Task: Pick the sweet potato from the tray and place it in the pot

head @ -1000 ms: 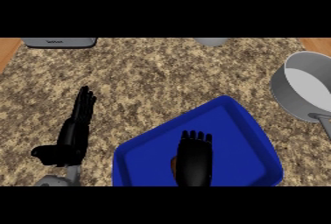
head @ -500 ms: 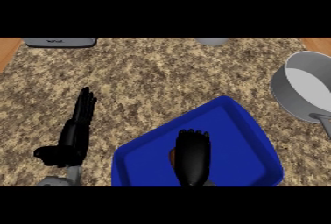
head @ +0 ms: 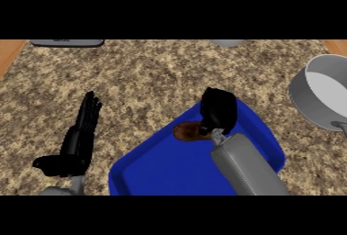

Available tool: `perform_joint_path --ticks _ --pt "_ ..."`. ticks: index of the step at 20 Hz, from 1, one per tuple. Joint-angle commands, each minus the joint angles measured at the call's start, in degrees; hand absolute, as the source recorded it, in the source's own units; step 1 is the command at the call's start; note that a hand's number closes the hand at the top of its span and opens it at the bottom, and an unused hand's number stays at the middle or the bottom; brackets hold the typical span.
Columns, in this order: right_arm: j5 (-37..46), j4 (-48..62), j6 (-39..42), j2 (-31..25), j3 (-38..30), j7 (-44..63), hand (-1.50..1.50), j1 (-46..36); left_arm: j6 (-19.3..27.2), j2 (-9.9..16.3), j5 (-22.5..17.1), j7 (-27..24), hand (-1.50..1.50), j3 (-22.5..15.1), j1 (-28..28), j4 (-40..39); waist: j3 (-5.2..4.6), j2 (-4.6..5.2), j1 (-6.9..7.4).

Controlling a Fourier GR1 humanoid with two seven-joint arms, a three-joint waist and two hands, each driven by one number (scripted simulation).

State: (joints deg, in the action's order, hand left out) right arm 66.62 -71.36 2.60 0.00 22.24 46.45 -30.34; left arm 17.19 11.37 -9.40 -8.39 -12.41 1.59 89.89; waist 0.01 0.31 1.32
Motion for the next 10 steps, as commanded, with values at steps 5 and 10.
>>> perform_joint_path --ticks 5,10 --pt "4.5 0.5 -7.3 0.0 -2.0 3.8 1.50 -11.6 -0.6 -0.7 0.2 0.6 0.00 0.5 -0.9 0.1 -0.01 -0.34 -0.66" --pt "13.5 -5.0 -4.5 -0.5 -0.4 10.5 1.50 -10.9 -2.1 0.4 -0.2 0.5 0.00 1.7 -2.2 1.5 -0.02 -0.50 -1.25"
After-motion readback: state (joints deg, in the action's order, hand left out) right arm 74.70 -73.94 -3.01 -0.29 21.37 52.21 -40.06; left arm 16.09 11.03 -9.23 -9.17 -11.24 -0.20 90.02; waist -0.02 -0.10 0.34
